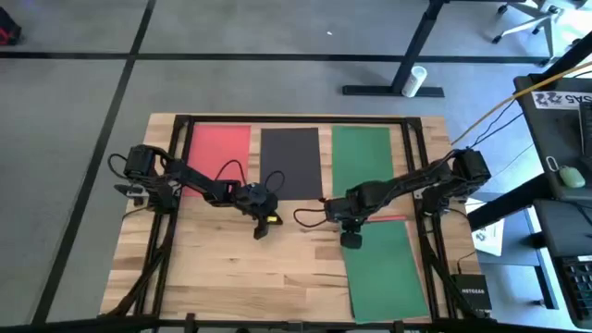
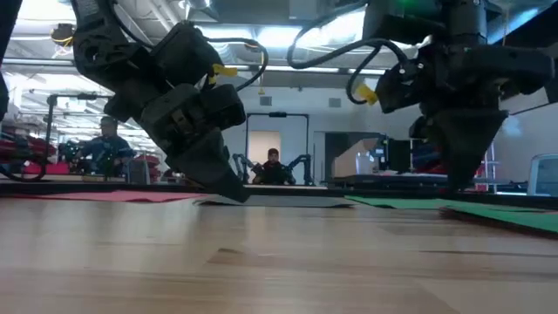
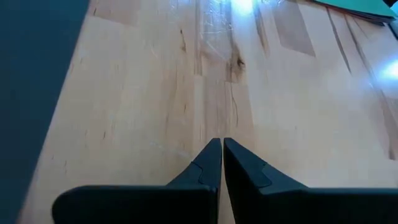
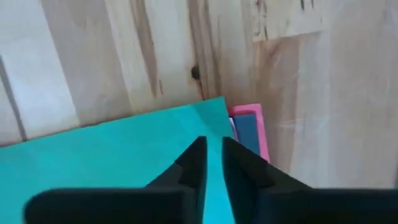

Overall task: Organize paper
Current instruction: Stack the green paper on the other green paper at the top right of the table

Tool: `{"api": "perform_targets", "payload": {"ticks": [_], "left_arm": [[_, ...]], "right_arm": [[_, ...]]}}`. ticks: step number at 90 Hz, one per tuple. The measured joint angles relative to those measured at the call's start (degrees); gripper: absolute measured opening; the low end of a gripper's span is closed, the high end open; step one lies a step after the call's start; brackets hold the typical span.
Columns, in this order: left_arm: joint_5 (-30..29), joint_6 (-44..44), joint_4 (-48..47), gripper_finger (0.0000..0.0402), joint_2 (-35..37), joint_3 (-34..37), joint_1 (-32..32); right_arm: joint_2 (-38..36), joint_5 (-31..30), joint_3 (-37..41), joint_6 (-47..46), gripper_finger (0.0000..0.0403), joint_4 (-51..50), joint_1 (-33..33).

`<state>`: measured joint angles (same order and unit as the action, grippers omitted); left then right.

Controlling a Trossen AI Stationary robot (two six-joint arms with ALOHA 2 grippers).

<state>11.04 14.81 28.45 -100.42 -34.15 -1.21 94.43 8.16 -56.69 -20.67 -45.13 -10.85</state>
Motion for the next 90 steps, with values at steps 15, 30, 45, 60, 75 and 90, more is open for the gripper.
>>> {"api": "perform_targets", "payload": {"ticks": [15,30,45,60,75,90], "left_arm": [[0.0,0.0,0.0,0.0,0.0,0.0,0.0],[0.0,-0.2,0.0,0.0,0.0,0.0,0.0],[0.0,-0.2,0.0,0.0,0.0,0.0,0.0],[0.0,-0.2,0.0,0.0,0.0,0.0,0.0],[0.0,-0.2,0.0,0.0,0.0,0.0,0.0],[0.0,-0.2,-0.1,0.0,0.0,0.0,0.0]], "right_arm": [[0.0,0.5,1.7,-0.4,0.0111,0.5,0.0],[0.0,0.5,4.6,-0.7,0.0136,3.7,0.0],[0.0,-0.6,6.4,-0.8,0.0136,5.0,0.0],[-0.1,-2.2,7.5,-1.8,0.0085,5.1,0.0],[-0.2,-4.8,7.6,-1.6,0.0008,4.8,0.0],[-0.2,-4.7,7.6,-1.6,0.0006,4.8,0.0]]}}
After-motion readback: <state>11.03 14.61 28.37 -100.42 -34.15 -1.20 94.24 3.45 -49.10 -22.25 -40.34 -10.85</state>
